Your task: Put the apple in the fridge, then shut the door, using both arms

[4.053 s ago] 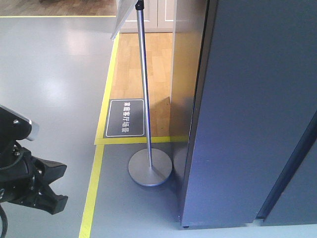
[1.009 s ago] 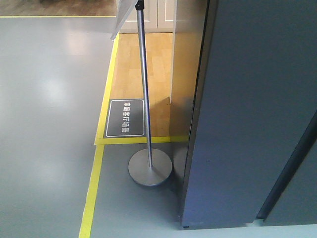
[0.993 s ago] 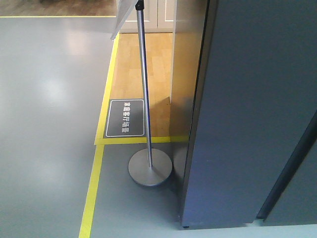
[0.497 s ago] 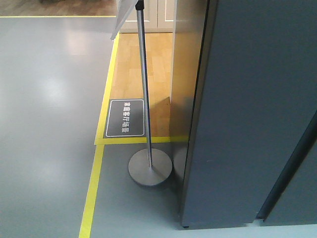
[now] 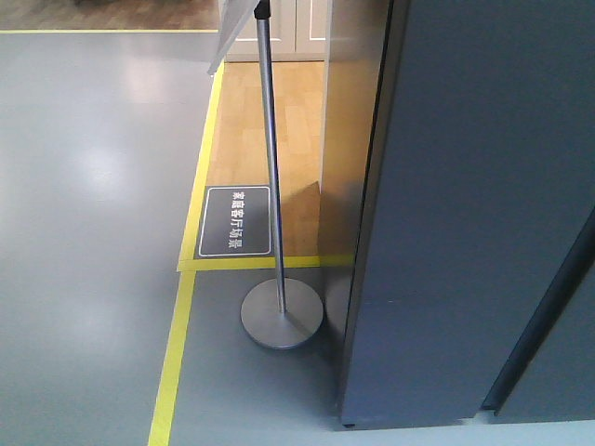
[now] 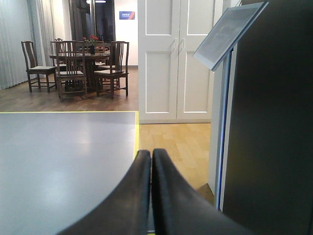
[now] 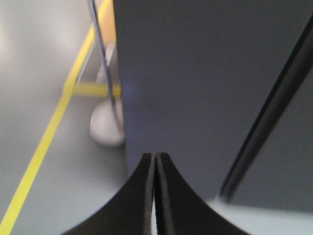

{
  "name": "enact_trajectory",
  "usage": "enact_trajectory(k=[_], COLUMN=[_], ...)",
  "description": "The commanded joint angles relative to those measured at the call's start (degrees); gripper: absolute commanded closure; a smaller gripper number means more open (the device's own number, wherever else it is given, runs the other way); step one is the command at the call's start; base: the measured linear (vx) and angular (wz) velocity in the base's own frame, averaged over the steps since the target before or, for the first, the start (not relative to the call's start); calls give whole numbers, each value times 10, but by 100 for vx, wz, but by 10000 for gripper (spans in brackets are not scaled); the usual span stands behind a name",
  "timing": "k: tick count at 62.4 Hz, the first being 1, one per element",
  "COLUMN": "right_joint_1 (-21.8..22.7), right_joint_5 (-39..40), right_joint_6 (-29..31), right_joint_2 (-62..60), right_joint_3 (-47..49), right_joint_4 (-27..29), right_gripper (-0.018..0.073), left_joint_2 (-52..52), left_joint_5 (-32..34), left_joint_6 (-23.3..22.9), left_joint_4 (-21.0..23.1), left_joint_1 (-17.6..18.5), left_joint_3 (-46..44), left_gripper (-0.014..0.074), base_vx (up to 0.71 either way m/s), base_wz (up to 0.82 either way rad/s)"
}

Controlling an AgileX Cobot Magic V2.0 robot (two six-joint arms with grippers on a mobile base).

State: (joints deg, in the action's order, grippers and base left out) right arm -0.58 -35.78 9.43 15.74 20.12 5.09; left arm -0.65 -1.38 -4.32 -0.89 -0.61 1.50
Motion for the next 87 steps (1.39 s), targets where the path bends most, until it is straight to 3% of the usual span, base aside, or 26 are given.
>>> enact_trajectory(k=[1, 12, 25, 59, 72, 87], right_joint_1=[13, 33, 17, 5, 5, 5], right_joint_5=[180, 329, 372, 377, 391, 396], right_joint_6=[4, 4, 5, 6, -88, -94], right_joint_2=[-45, -115, -175, -174, -174, -174], right_joint_3=[-52, -161, -226, -225, -225, -224], right_joint_4=[13, 35, 38, 37, -63, -59], right_gripper=[563, 563, 563, 563, 563, 563], left_joint_2=[-9, -9, -9, -9, -9, -9], left_joint_5=[40, 40, 40, 40, 40, 40], left_joint_6=[-1, -1, -1, -1, -1, -1], left_joint_4=[0, 0, 0, 0, 0, 0], left_joint_1=[-1, -1, -1, -1, -1, -1], left_joint_3=[12, 12, 12, 12, 12, 12], left_gripper=[603, 603, 603, 603, 603, 603], base_vx=[0, 0, 0, 0, 0, 0], base_wz=[0, 0, 0, 0, 0, 0])
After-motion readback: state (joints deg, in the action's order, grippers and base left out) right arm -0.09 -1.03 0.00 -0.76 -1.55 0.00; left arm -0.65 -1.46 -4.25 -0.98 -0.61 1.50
